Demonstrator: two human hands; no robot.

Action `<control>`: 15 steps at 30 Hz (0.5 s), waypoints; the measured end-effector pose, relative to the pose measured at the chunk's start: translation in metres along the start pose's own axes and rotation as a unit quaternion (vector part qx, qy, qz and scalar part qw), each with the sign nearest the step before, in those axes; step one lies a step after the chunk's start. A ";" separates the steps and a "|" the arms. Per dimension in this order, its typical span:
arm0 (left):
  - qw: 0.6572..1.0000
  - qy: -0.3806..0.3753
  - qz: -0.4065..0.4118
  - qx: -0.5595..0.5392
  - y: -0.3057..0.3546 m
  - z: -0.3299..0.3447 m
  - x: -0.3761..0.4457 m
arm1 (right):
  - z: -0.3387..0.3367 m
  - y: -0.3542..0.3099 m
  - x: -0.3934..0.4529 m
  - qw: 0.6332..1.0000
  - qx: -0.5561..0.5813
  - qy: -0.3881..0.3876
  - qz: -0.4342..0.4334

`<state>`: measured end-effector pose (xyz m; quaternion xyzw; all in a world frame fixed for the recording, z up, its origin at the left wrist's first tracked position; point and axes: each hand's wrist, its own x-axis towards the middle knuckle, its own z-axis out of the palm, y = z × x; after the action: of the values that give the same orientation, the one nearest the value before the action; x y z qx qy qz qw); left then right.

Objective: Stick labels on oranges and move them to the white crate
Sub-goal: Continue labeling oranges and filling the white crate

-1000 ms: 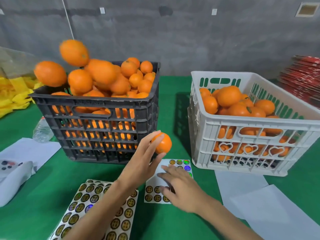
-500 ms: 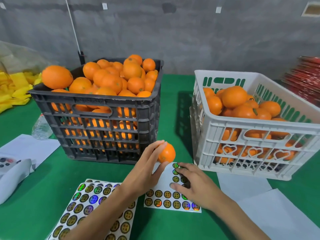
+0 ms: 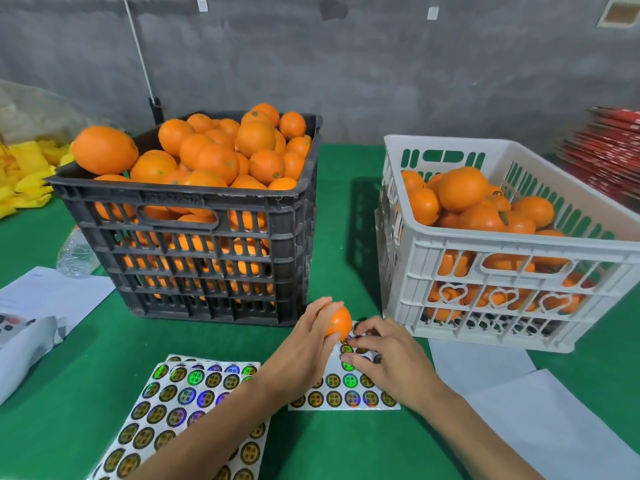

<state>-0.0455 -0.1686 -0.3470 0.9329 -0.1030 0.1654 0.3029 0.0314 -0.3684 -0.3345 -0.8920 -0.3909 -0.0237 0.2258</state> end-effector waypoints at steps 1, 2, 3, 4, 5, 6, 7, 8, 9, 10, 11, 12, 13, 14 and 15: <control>1.000 -0.004 -0.002 -0.001 0.000 -0.001 0.000 | 0.000 0.000 0.000 1.000 -0.007 0.006 -0.005; 1.000 -0.005 -0.003 -0.002 0.000 -0.001 0.000 | 0.000 -0.001 -0.001 1.000 -0.012 0.015 -0.010; 1.000 -0.006 -0.004 -0.004 0.000 -0.002 0.000 | 0.001 -0.002 -0.001 1.000 -0.007 0.025 -0.008; 1.000 -0.007 -0.006 -0.005 0.000 -0.002 0.000 | 0.001 -0.003 0.000 0.999 0.007 0.035 0.000; 1.000 -0.010 -0.010 -0.007 0.001 -0.002 -0.001 | 0.001 -0.004 0.000 0.999 0.025 0.040 0.010; 1.000 -0.014 -0.017 -0.009 0.002 -0.001 -0.001 | 0.001 -0.005 0.000 0.998 0.041 0.040 0.019; 1.000 -0.016 -0.024 -0.011 0.002 -0.001 -0.001 | 0.001 -0.007 0.000 0.997 0.056 0.038 0.025; 0.999 -0.016 -0.033 -0.016 0.003 -0.001 -0.001 | 0.002 -0.008 0.000 0.996 0.072 0.041 0.033; 0.999 -0.015 -0.045 -0.022 0.003 -0.001 0.000 | 0.001 -0.011 0.001 0.993 0.086 0.060 0.047; 0.998 -0.013 -0.057 -0.029 0.004 -0.002 0.000 | -0.001 -0.013 0.002 0.989 0.094 0.097 0.069; 0.997 -0.008 -0.069 -0.037 0.005 -0.003 0.002 | -0.006 -0.016 0.003 0.981 0.088 0.147 0.087; 0.996 -0.001 -0.076 -0.046 0.006 -0.004 0.003 | -0.011 -0.019 0.006 0.973 0.070 0.200 0.092; 0.995 0.010 -0.077 -0.057 0.009 -0.007 0.005 | -0.017 -0.025 0.009 0.966 0.045 0.241 0.078; 0.994 0.026 -0.073 -0.071 0.013 -0.010 0.007 | -0.023 -0.032 0.012 0.962 0.018 0.267 0.050; 0.993 0.043 -0.066 -0.088 0.020 -0.014 0.011 | -0.029 -0.038 0.015 0.960 -0.003 0.279 0.018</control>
<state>-0.0446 -0.1770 -0.3216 0.8995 -0.0425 0.1752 0.3979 0.0184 -0.3478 -0.2903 -0.8575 -0.2963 -0.2689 0.3233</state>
